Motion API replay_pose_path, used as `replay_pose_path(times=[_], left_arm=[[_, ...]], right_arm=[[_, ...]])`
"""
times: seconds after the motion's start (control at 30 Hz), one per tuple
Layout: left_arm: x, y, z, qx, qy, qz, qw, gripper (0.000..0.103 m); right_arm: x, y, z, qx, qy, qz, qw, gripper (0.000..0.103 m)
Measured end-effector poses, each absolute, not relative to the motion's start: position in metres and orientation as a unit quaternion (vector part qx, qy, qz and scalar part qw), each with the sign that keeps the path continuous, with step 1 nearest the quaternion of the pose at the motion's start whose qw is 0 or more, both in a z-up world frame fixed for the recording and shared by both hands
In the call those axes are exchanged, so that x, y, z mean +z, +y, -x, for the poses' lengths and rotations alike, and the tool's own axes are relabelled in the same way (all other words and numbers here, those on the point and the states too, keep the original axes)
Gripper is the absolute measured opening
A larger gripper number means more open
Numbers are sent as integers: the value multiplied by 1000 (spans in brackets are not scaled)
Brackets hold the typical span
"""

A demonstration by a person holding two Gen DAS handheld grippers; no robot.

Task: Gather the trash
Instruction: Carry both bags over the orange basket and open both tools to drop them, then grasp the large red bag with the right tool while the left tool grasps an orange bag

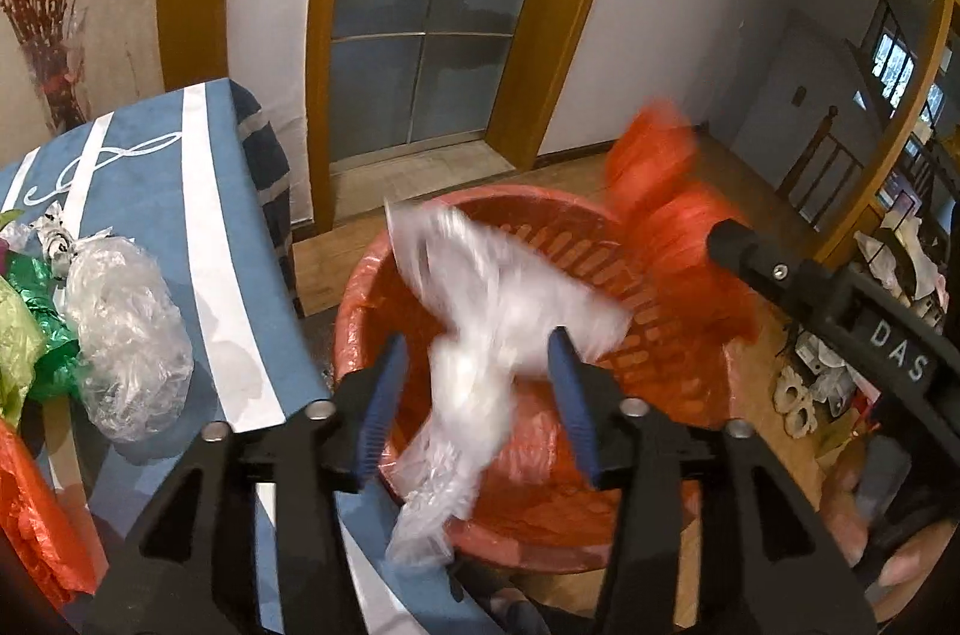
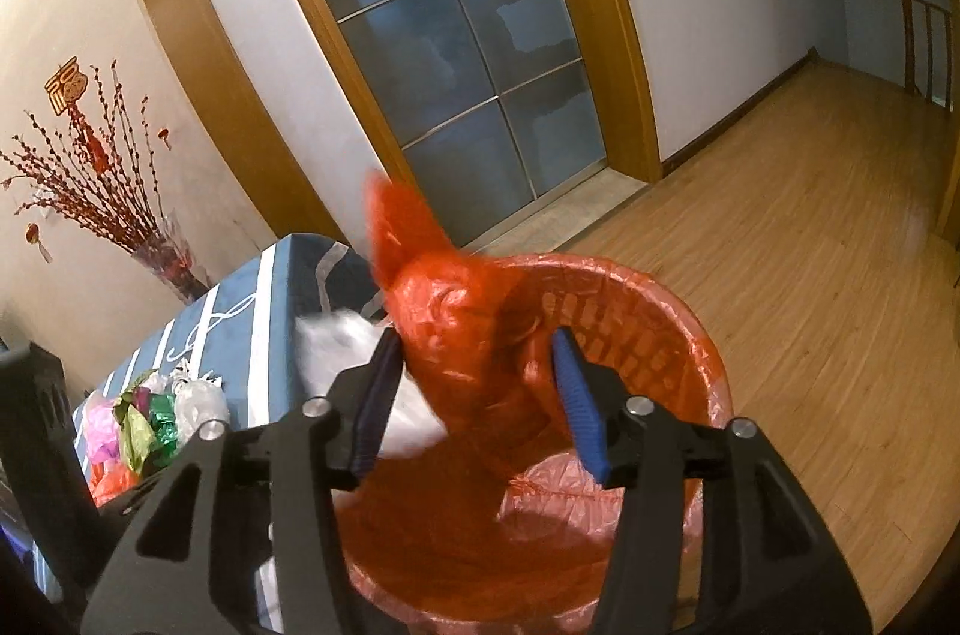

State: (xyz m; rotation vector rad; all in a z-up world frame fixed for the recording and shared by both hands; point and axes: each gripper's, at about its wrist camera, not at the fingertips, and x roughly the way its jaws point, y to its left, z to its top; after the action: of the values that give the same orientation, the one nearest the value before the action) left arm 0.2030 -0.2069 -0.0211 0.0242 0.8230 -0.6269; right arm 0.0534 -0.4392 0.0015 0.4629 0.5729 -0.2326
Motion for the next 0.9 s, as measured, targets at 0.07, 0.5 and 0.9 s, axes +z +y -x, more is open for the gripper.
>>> replay_pose_path(times=[0.07,0.5,0.9], left_arm=[[-21,-208,-203,-296,396,-14,869,55],[-5,-163,-181,-247,364,-29,897,83],[31,-89,-162,-197,324,3,925,83]], right_arm=[[1,-439,-52,-119,280,-224,926,59],[6,-420,-26,-150,285,-179,930,78],[25,-348,-10,-103,287,-127,944,82]])
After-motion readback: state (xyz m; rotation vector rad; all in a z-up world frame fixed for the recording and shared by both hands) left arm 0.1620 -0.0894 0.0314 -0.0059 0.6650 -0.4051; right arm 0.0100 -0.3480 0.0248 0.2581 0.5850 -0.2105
